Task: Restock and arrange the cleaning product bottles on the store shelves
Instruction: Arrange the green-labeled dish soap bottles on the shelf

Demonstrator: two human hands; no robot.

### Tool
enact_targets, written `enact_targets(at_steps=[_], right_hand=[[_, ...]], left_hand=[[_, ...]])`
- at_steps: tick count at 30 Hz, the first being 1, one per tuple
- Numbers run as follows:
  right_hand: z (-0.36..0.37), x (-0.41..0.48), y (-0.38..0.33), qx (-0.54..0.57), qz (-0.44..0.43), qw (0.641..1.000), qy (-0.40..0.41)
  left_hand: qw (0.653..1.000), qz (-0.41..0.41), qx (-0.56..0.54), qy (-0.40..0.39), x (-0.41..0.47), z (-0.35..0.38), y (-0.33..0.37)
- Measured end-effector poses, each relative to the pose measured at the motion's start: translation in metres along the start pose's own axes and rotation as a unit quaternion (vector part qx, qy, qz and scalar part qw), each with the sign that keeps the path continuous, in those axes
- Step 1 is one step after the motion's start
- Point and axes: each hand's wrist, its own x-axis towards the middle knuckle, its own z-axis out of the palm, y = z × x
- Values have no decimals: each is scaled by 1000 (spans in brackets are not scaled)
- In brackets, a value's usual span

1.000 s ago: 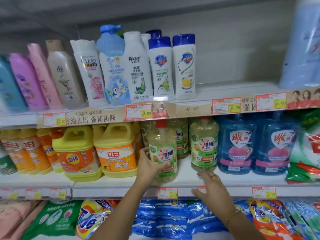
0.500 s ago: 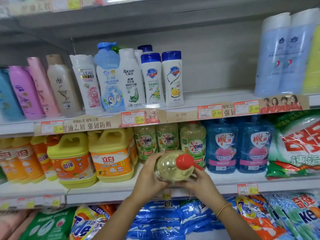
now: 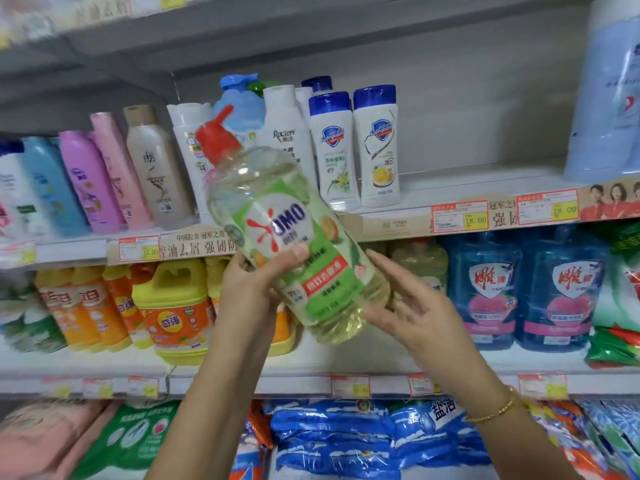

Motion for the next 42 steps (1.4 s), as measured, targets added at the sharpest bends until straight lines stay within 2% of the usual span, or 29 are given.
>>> enact_targets(at_steps=[4,8,12,14,16,18,21,25,28,30,31,32,33,34,35,36,37,39,41,42], right_hand=[[33,-3,-1,-216,-103,971,27],[41,-1,12,-225,-171,953,108],[30,-4,14,-212,-195,949,129],[22,-1,9,-97,-156,976,115],[15,3,7,90,-134,983,85],[12,5,6,246,-90,963,58],[10,0,10,430,-9,903,-4],[16,-8,21,528,51,840,-112],[25,-19,23,569,153,799,-120],[30,-23,19,570,213,787,-100],[30,-21,17,560,207,798,-81],[29,-18,13,532,181,826,-50],[28,-16,9,466,140,874,-8],[26,-15,7,356,88,930,34],[27,-16,4,228,40,970,74],[29,-16,2,97,-7,990,98],[35,-17,1,-21,-50,994,100],[48,-20,11,-185,-122,969,113],[52,-20,24,-238,-141,949,152],[49,-18,24,-231,-128,952,155]], left_hand=[[997,-26,-67,28,6,-4,10],[995,-50,-80,23,2,0,10],[994,-45,-98,-25,-6,3,5],[992,-22,-103,-68,-6,1,2],[988,3,-100,-115,-4,0,0],[986,6,-97,-138,-3,3,1],[983,9,-108,-147,-3,6,-2],[982,4,-97,-161,0,4,-10],[974,13,-45,-223,-3,-1,-9],[971,32,-16,-235,-9,1,-5],[974,42,-10,-220,-11,3,-2],[979,52,-7,-199,-11,4,1],[983,60,-4,-175,-11,5,3],[986,65,4,-151,-11,7,5],[990,67,13,-125,-13,9,7],[993,65,17,-99,-15,11,9],[995,60,18,-76,-18,14,9],[997,49,27,-53,-23,20,8],[997,44,36,-46,-28,23,4],[998,41,34,-46,-29,22,5]])
